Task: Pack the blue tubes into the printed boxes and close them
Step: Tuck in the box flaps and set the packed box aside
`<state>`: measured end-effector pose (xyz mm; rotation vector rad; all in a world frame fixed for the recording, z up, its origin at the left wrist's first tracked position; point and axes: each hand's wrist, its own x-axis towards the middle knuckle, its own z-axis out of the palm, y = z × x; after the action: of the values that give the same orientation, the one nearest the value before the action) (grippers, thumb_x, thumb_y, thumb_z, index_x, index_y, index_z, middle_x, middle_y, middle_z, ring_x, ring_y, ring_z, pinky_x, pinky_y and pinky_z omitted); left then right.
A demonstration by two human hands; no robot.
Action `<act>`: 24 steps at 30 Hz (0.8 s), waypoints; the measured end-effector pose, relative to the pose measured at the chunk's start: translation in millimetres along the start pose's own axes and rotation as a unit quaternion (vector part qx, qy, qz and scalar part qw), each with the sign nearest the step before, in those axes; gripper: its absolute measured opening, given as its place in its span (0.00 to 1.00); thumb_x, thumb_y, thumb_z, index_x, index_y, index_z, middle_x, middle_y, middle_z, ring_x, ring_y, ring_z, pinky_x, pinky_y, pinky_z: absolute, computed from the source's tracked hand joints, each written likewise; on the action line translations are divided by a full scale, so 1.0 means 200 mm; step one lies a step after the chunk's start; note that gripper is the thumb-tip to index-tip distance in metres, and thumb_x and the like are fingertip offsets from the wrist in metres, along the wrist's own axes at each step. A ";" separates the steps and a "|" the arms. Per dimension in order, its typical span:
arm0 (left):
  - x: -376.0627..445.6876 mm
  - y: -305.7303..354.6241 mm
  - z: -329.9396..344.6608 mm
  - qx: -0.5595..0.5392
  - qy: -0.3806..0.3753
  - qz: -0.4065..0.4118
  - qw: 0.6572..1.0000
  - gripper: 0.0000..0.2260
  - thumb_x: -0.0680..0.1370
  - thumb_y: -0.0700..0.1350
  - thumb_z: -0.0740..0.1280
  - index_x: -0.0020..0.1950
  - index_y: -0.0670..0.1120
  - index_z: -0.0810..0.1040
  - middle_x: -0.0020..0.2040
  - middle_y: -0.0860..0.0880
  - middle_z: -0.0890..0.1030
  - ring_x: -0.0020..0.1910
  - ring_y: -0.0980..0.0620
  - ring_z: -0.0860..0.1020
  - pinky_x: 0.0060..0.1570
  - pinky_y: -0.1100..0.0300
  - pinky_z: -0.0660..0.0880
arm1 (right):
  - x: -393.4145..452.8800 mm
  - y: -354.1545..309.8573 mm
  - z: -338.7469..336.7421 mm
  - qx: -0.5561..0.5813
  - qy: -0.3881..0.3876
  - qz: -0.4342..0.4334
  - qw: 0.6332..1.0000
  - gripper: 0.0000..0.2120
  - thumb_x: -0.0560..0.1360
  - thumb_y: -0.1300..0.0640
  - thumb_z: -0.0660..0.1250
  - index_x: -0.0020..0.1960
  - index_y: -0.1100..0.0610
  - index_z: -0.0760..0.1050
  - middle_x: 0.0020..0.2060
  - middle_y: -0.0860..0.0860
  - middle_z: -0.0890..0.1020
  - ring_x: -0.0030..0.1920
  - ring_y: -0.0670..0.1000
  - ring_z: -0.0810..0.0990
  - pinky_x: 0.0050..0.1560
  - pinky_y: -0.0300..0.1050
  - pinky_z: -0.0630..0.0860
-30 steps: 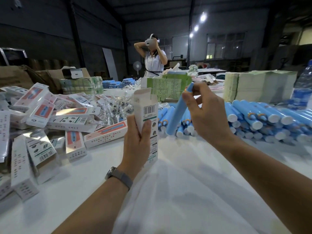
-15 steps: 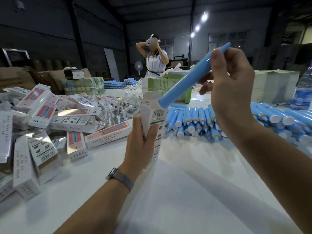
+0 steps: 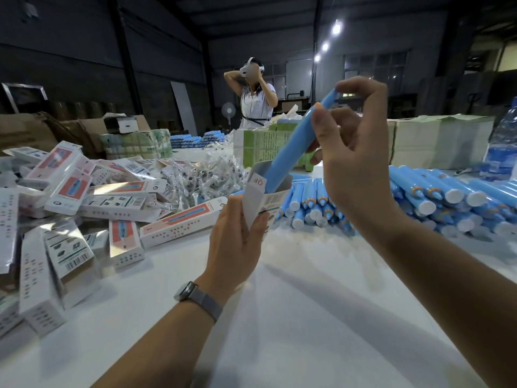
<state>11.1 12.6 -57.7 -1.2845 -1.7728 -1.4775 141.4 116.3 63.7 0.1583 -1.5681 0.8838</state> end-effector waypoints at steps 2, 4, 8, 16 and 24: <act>0.00 0.00 0.00 0.006 -0.001 0.006 1.000 0.08 0.77 0.60 0.59 0.48 0.64 0.59 0.41 0.52 0.74 0.36 0.50 0.72 0.33 0.55 0.69 | -0.03 0.02 0.02 -0.021 -0.018 0.003 1.000 0.11 0.81 0.56 0.64 0.57 0.45 0.64 0.39 0.47 0.81 0.39 0.46 0.83 0.37 0.44 0.80; 0.00 -0.01 0.00 0.002 0.001 0.001 1.000 0.08 0.77 0.60 0.59 0.48 0.63 0.59 0.40 0.54 0.73 0.36 0.52 0.71 0.33 0.58 0.68 | -0.05 0.03 0.03 -0.032 -0.025 0.011 0.999 0.12 0.81 0.54 0.65 0.56 0.42 0.64 0.40 0.46 0.82 0.42 0.45 0.84 0.40 0.48 0.82; 0.00 -0.01 0.00 -0.001 0.002 -0.003 1.000 0.08 0.78 0.60 0.59 0.49 0.63 0.60 0.42 0.49 0.75 0.38 0.46 0.74 0.33 0.53 0.70 | -0.10 0.09 0.06 -0.106 -0.073 0.006 0.992 0.07 0.80 0.51 0.65 0.55 0.44 0.69 0.45 0.39 0.79 0.48 0.41 0.80 0.43 0.39 0.79; 0.03 -0.03 0.00 -0.010 0.023 -0.075 0.997 0.08 0.78 0.56 0.61 0.50 0.62 0.61 0.47 0.43 0.79 0.43 0.40 0.79 0.38 0.43 0.76 | -0.28 0.18 0.13 -0.260 -0.207 -0.011 0.943 0.17 0.79 0.44 0.60 0.60 0.52 0.79 0.70 0.48 0.66 0.70 0.52 0.63 0.66 0.46 0.63; 0.11 -0.21 -0.09 -0.013 0.228 -0.215 0.949 0.19 0.79 0.55 0.60 0.62 0.44 0.68 0.58 0.41 0.76 0.56 0.36 0.74 0.55 0.37 0.74 | -0.21 0.39 0.41 -0.179 -0.263 0.088 0.944 0.10 0.79 0.56 0.64 0.60 0.53 0.77 0.52 0.45 0.77 0.54 0.50 0.76 0.57 0.52 0.74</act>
<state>-39.4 4.2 -53.9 -0.5064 -1.7748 -1.8516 41.2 104.0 -2.3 -0.0135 -2.2464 0.7064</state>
